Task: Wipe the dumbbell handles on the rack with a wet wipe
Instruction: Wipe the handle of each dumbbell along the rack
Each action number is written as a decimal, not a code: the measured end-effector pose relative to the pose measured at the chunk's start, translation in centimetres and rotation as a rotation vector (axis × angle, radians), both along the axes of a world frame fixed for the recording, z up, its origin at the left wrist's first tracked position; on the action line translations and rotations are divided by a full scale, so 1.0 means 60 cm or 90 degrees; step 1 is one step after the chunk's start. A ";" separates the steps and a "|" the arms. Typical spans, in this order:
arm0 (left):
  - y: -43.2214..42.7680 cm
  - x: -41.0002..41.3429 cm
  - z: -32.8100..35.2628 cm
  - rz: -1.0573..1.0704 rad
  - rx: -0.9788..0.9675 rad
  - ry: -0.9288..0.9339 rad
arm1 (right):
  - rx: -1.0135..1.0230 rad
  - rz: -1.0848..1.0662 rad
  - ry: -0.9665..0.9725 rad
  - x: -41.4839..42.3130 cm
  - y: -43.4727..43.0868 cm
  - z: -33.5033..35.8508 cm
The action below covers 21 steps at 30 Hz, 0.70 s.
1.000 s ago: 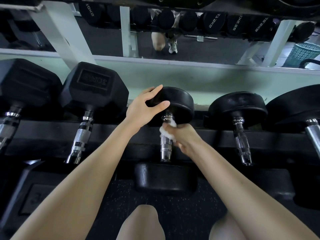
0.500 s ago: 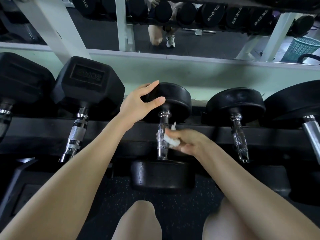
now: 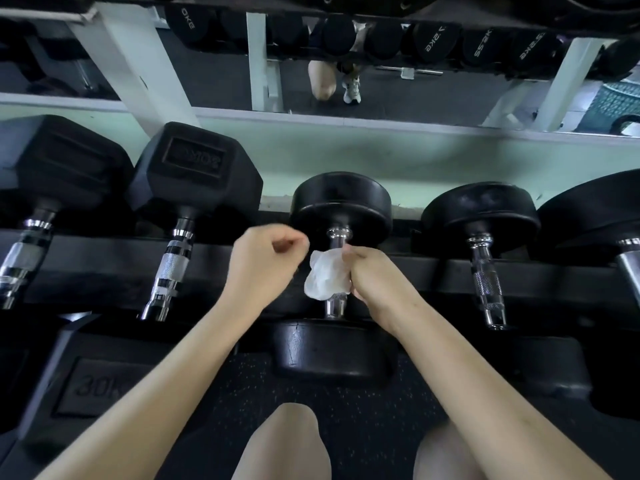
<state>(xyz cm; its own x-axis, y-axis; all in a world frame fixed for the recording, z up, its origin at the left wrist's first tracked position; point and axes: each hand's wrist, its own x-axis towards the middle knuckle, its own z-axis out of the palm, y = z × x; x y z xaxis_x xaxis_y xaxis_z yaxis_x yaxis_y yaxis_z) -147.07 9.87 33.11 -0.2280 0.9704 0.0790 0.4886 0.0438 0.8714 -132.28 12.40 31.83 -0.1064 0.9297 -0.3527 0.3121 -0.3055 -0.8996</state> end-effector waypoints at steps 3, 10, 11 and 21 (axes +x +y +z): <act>0.001 0.008 -0.032 -0.078 -0.132 -0.006 | 0.061 -0.009 -0.031 0.013 -0.010 -0.004; 0.037 0.060 -0.063 -0.050 -0.203 -0.119 | 0.080 -0.032 0.009 0.032 -0.029 -0.020; 0.044 0.064 -0.067 -0.037 -0.194 -0.127 | 0.061 -0.039 0.045 0.037 -0.031 -0.020; 0.088 0.072 -0.073 -0.001 -0.164 -0.191 | 0.023 0.033 0.101 0.025 0.000 -0.021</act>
